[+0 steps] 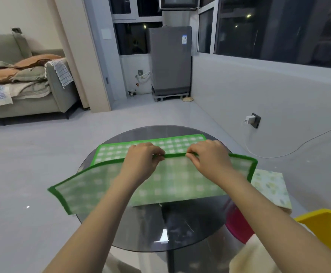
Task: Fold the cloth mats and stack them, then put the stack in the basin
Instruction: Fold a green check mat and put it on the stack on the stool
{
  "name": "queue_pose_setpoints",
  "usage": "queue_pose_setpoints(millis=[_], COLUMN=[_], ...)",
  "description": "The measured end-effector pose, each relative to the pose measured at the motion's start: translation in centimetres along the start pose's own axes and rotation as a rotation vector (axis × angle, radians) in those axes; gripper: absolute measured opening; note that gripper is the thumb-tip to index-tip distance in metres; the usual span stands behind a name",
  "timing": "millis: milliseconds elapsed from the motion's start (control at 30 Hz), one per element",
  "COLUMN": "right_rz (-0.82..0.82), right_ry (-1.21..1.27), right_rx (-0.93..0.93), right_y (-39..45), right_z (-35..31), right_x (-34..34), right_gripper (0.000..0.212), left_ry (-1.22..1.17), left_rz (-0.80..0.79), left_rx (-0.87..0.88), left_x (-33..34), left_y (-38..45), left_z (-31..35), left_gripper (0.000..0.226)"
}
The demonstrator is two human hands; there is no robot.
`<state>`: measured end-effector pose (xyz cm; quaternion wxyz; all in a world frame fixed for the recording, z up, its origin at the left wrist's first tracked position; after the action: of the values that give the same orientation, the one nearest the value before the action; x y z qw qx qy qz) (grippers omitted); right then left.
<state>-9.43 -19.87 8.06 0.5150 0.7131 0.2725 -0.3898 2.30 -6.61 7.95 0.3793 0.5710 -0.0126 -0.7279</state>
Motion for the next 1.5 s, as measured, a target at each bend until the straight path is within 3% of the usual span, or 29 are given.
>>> queue_pose_setpoints(millis=[133,400,500,667,967,1100,1167,1233,1500], right_rz=[-0.048,-0.135,-0.159,-0.156,-0.204,-0.206,-0.338,-0.492,-0.576], right_ry=[-0.022,0.004,0.046,0.043,-0.040,0.018,0.057,0.037,-0.063], right_rx=[0.030,0.103,0.140,0.132,0.128,0.091,0.064,0.059,0.152], right_y=[1.6,3.1,3.7,4.8,4.4,2.3,0.4,-1.6,-3.4], right_z=[1.2,3.6,4.4,4.6,4.8,1.2,-1.1,-1.8,3.5], right_x=[4.1,10.4,12.0,13.5,15.5,15.5,15.9,16.7,15.8], right_gripper=[0.016,0.018,0.017,0.017,0.022,0.049,0.079,0.093,0.059], left_ry=[0.024,0.034,0.064,0.151,0.190,0.182,0.198,0.196,0.207], left_rz=[0.078,0.078,0.028,-0.290,-0.409,-0.424,-0.422,-0.416,-0.418], left_rx=[0.005,0.016,0.003,-0.109,-0.201,-0.229,-0.221,-0.216,-0.218], left_x=[3.4,7.3,8.6,10.4,12.7,13.5,13.5,13.5,13.5], left_y=[0.7,0.2,-0.9,-2.5,-4.5,-4.7,-4.7,-4.8,-4.7], left_z=[-2.3,-5.3,-4.9,-4.2,-6.0,-6.4,-6.5,-6.5,-6.5], left_gripper=[0.021,0.028,0.028,0.088,0.089,0.090,0.089,0.088,0.089])
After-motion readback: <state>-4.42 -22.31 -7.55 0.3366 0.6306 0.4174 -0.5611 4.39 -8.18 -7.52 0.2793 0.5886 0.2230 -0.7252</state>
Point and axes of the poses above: each hand's wrist, its own y-axis towards the middle knuckle, its own x-axis out of the palm, z = x × y, the point moved 6 cm from there along y, towards the middle knuckle, and after that the axes turned 2 degrees about -y, right-handed, at the moved point
